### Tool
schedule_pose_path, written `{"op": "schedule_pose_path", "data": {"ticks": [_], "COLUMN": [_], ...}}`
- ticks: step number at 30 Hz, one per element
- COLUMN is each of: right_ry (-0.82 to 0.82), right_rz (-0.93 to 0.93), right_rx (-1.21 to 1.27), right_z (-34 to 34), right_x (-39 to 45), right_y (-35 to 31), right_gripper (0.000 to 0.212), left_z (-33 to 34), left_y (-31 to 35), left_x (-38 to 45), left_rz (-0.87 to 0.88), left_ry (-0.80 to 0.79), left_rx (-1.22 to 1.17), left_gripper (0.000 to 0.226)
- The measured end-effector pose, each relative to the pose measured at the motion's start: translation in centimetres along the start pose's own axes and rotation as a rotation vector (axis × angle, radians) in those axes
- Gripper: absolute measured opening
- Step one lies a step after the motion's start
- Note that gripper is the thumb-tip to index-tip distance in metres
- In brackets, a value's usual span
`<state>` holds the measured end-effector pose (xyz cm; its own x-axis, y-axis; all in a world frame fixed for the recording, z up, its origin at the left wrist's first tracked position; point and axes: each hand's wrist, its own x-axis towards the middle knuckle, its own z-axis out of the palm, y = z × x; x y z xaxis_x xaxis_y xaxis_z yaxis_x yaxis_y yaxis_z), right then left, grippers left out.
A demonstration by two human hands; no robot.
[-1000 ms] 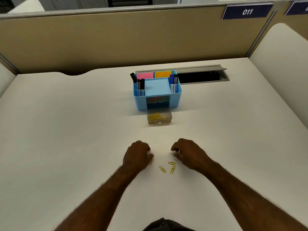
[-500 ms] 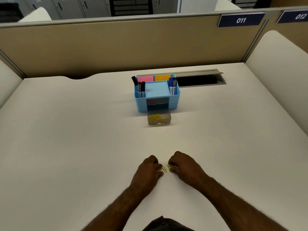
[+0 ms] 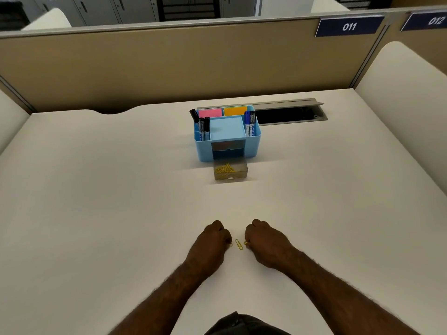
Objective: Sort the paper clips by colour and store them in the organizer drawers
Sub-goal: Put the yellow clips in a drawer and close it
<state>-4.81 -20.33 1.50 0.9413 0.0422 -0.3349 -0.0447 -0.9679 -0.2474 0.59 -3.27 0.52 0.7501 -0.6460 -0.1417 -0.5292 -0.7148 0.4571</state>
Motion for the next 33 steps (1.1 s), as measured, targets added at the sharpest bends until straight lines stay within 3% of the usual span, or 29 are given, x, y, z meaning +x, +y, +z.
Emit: {"op": "schedule_pose_path", "data": {"ticks": [7,16,20,24,29,33], "right_ry": [-0.013,0.04,0.093,0.153,0.132,0.023], "right_rz": [0.016,0.048,0.054,0.164,0.246,0.26], "right_rx": [-0.082,-0.007,0.127,0.263,0.228,0.072], "right_z": [0.3,1.2,1.0,0.9,1.0,0.3], "right_x": [0.2,-0.2,-0.6,-1.0,-1.1,-0.8], "right_y": [-0.3,-0.3,-0.3,-0.2,-0.2,-0.8], "right_gripper": [0.025,0.02,0.014,0.016,0.014,0.021], "left_z": [-1.0,-1.1,-1.1,-0.8,-1.0,-1.0], "left_y": [0.6,0.7,0.7,1.0,1.7,2.3], "left_x": [1.2,1.1,1.1,1.6,2.3,2.1], "left_rz": [0.154,0.134,0.163,0.124,0.1,0.101], "left_ry": [-0.291,-0.34,-0.245,-0.19,-0.278,-0.335], "left_rx": [0.305,0.341,0.16,0.015,0.135,0.29], "left_gripper": [0.015,0.015,0.01,0.023,0.012,0.016]}}
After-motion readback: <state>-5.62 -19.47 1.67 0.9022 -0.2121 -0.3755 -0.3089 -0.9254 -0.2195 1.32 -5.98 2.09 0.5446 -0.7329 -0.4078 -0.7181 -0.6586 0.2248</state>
